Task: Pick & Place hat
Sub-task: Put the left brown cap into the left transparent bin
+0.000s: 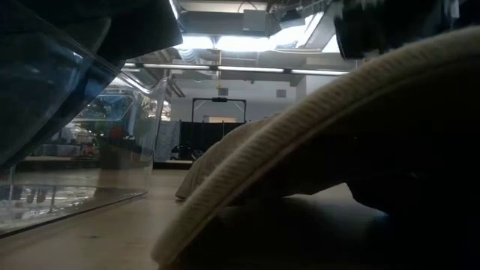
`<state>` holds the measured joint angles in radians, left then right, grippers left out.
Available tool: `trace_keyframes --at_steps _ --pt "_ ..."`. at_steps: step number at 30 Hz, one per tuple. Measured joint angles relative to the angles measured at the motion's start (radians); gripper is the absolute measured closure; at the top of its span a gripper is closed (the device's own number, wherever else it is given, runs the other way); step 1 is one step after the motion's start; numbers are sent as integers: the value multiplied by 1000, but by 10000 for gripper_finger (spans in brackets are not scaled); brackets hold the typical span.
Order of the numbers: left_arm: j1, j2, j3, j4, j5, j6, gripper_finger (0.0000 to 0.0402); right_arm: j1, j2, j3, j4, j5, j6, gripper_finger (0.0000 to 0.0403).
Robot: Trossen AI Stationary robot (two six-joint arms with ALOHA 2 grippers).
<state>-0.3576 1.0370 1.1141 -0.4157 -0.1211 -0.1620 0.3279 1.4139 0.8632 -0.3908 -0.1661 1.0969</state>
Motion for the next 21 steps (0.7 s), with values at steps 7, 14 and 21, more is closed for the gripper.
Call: trace_keyframes --at_steps 7,14,21 --pt "0 11 0 0 -19 15 274 -4 0 -184 289 -3 48 232" --pt "0 10 0 1 -19 15 274 -17 1 -262 457 -17 72 232" --pt "0 10 0 1 -19 -8 274 -16 63 -263 513 -44 81 232"
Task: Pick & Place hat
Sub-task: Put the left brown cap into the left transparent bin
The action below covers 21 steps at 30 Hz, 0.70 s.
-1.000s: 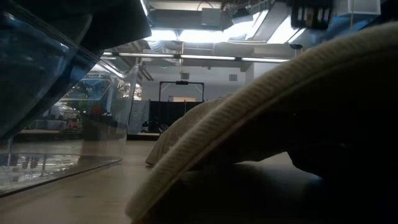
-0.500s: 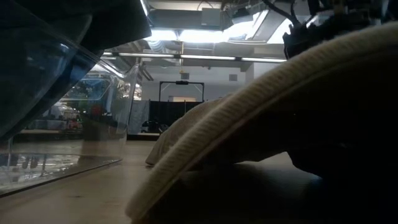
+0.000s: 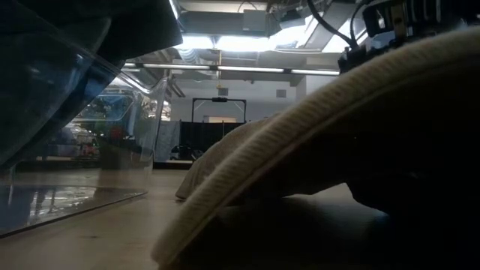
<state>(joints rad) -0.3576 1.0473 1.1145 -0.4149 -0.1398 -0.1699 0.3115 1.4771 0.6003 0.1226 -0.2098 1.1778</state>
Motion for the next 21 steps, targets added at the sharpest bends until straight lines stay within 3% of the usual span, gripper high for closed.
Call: trace_keyframes --at_steps 9,12,16,21 --pt "0 0 0 0 2 -29 274 0 92 7 173 -37 0 243" --pt "0 0 0 0 2 -29 274 0 93 21 174 -37 -13 285" --pt "0 0 0 0 3 -29 274 0 93 31 173 -55 -60 379" --pt "0 0 0 0 3 -29 274 0 93 32 173 -55 -62 392"
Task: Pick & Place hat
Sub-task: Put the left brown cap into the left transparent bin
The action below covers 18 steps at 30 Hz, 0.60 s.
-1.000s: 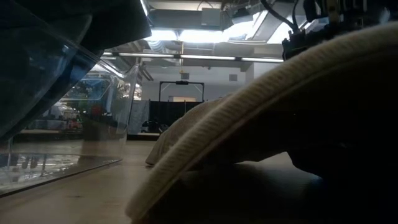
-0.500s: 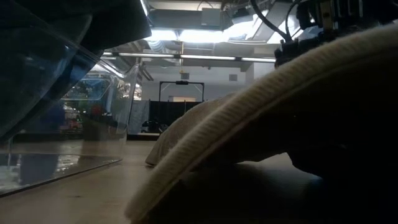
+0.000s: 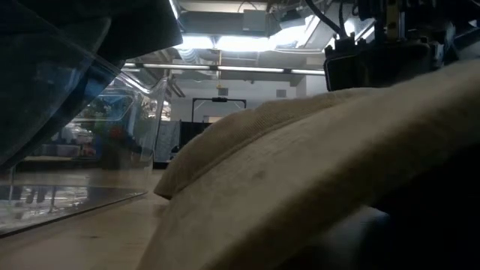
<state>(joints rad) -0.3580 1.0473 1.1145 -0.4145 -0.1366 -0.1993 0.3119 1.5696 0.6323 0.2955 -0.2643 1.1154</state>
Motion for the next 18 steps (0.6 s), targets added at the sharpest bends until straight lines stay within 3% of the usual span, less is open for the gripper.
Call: trace_keyframes --at_steps 7,12,18 --pt "0 0 1 8 -2 2 274 0 0 98 -91 0 -109 398" --pt "0 0 1 22 -2 0 271 -8 0 338 -490 9 -314 399" --pt "0 0 1 101 -1 2 230 -21 0 676 -973 133 -540 399"
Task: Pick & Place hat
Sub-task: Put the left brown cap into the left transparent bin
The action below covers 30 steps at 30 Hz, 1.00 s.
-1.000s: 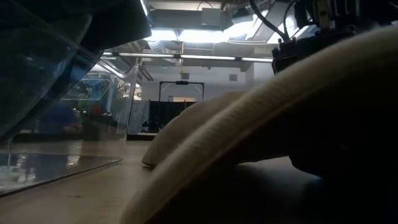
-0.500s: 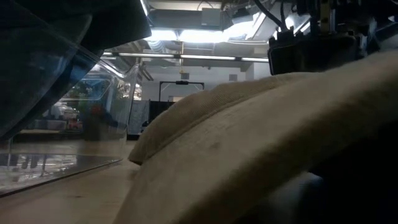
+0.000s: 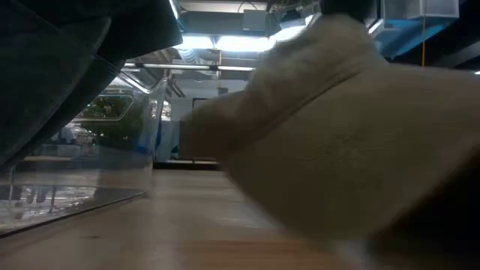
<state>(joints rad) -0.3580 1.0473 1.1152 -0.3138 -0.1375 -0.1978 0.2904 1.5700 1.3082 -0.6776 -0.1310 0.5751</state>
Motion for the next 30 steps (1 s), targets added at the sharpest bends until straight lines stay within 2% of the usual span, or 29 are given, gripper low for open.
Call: trace_keyframes --at_steps 6,10,14,18,20,22,26,30 --pt "0 0 0 6 0 -3 174 -1 0 275 -210 130 -148 399" --pt "0 0 0 40 7 -8 160 -1 -1 403 -273 188 -215 399" --pt "0 0 0 90 0 6 158 -1 -1 472 -304 194 -254 399" --pt "13 20 1 91 -92 -49 161 -1 -1 494 -304 193 -269 399" --pt "42 43 0 75 -102 -56 162 -1 -1 494 -305 193 -270 399" --pt "75 64 2 77 -78 -47 161 -1 -1 494 -305 190 -270 399" --pt "139 119 25 79 32 -51 160 0 10 495 -287 178 -270 399" --pt "185 169 46 78 134 -51 160 0 31 495 -237 126 -280 399"
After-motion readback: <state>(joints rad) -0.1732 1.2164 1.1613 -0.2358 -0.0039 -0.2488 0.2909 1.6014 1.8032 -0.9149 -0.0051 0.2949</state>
